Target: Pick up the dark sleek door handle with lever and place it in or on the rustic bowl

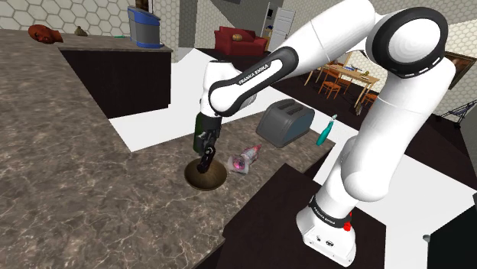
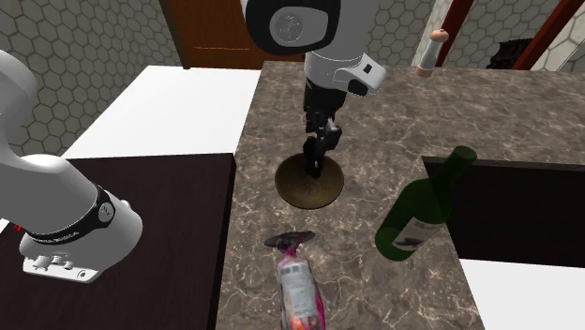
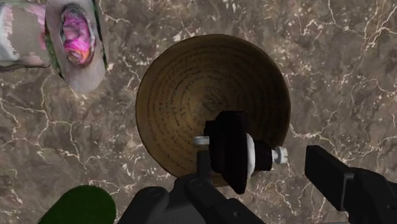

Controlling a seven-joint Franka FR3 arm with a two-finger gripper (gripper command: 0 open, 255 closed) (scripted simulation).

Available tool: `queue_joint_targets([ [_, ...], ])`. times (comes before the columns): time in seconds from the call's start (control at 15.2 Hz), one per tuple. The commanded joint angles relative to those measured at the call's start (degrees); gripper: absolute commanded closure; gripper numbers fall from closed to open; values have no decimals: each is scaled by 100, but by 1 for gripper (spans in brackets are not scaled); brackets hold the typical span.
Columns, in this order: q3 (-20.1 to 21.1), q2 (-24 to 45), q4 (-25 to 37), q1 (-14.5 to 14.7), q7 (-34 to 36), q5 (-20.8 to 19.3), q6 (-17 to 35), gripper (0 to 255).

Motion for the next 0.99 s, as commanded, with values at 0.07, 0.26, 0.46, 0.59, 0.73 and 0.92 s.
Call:
queue_joint_targets([
  [0.07, 0, 0, 1, 0, 0, 0, 0, 0],
  [0.26, 0, 0, 0, 0, 0, 0, 0, 0],
  [0.46, -26, -375, 213, -30, 5, -18, -588, 0],
  [0.59, -33, -461, 280, -37, 7, -23, -743, 0],
  [0.73, -33, -461, 280, -37, 7, -23, -743, 0],
  [0.92, -33, -461, 280, -37, 7, -23, -743, 0],
])
